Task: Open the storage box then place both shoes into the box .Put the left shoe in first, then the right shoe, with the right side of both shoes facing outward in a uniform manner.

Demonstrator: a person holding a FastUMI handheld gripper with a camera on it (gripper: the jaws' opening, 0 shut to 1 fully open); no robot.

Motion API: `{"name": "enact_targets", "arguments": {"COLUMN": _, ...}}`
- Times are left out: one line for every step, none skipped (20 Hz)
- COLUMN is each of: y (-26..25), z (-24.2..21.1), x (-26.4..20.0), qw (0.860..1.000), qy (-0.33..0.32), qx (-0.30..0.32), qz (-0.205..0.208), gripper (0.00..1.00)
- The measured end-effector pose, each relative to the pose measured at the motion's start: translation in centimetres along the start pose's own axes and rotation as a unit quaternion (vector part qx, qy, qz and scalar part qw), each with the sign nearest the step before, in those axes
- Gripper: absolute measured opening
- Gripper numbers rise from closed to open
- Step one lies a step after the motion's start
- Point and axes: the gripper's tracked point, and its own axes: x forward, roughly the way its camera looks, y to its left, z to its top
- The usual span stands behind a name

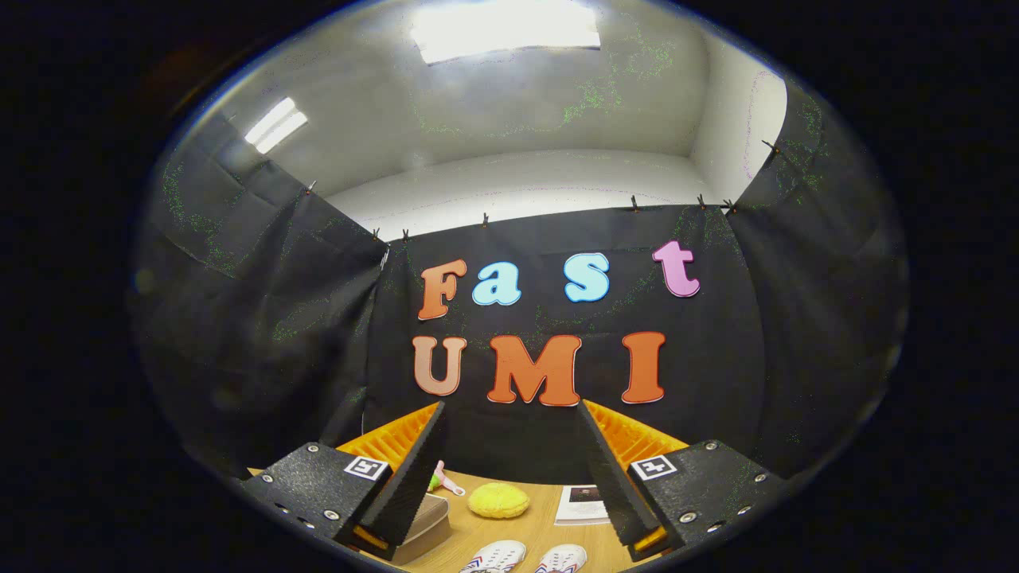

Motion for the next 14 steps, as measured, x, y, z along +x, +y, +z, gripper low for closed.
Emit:
{"name": "enact_targets", "arguments": {"y": -0.1, "z": 0.0, "x": 0.1, "qw": 1.000, "qy": 0.001, "qx": -0.001, "qz": -0.003, "gripper": 0.95}}
{"name": "enact_targets", "arguments": {"y": -0.2, "z": -0.1, "x": 0.0, "qw": 1.000, "qy": 0.002, "qx": -0.005, "qz": -0.005, "gripper": 0.95}}
{"name": "enact_targets", "arguments": {"y": -0.1, "z": -0.2, "x": 0.0, "qw": 1.000, "qy": 0.003, "qx": -0.010, "qz": -0.005, "gripper": 0.95}}
{"name": "enact_targets", "arguments": {"y": 0.2, "z": -0.3, "x": 0.0, "qw": 1.000, "qy": 0.004, "qx": -0.014, "qz": -0.003, "gripper": 0.95}}
{"name": "enact_targets", "arguments": {"y": 0.5, "z": -0.6, "x": 0.1, "qw": 1.000, "qy": 0.008, "qx": -0.017, "qz": 0.002, "gripper": 0.95}}
{"name": "enact_targets", "arguments": {"y": 0.8, "z": -0.9, "x": 0.1, "qw": 1.000, "qy": 0.012, "qx": -0.018, "qz": 0.007, "gripper": 0.95}}
{"name": "enact_targets", "arguments": {"y": 1.2, "z": -1.2, "x": 0.2, "qw": 1.000, "qy": 0.016, "qx": -0.017, "qz": 0.014, "gripper": 0.95}}
{"name": "enact_targets", "arguments": {"y": 1.6, "z": -1.6, "x": 0.5, "qw": 0.999, "qy": 0.022, "qx": -0.014, "qz": 0.020, "gripper": 0.96}}
{"name": "enact_targets", "arguments": {"y": 1.9, "z": -2.0, "x": 0.7, "qw": 0.999, "qy": 0.028, "qx": -0.009, "qz": 0.025, "gripper": 0.96}}
{"name": "enact_targets", "arguments": {"y": 2.1, "z": -2.3, "x": 0.8, "qw": 0.999, "qy": 0.031, "qx": -0.005, "qz": 0.029, "gripper": 0.96}}
{"name": "enact_targets", "arguments": {"y": 2.2, "z": -2.3, "x": 0.8, "qw": 0.999, "qy": 0.033, "qx": -0.001, "qz": 0.031, "gripper": 0.97}}
{"name": "enact_targets", "arguments": {"y": 2.5, "z": -2.3, "x": 0.8, "qw": 0.999, "qy": 0.035, "qx": 0.003, "qz": 0.035, "gripper": 0.97}}
{"name": "enact_targets", "arguments": {"y": 2.5, "z": -2.4, "x": 0.8, "qw": 0.999, "qy": 0.037, "qx": 0.006, "qz": 0.037, "gripper": 0.97}}
{"name": "enact_targets", "arguments": {"y": 2.7, "z": -2.7, "x": 0.9, "qw": 0.998, "qy": 0.041, "qx": 0.008, "qz": 0.039, "gripper": 0.98}}
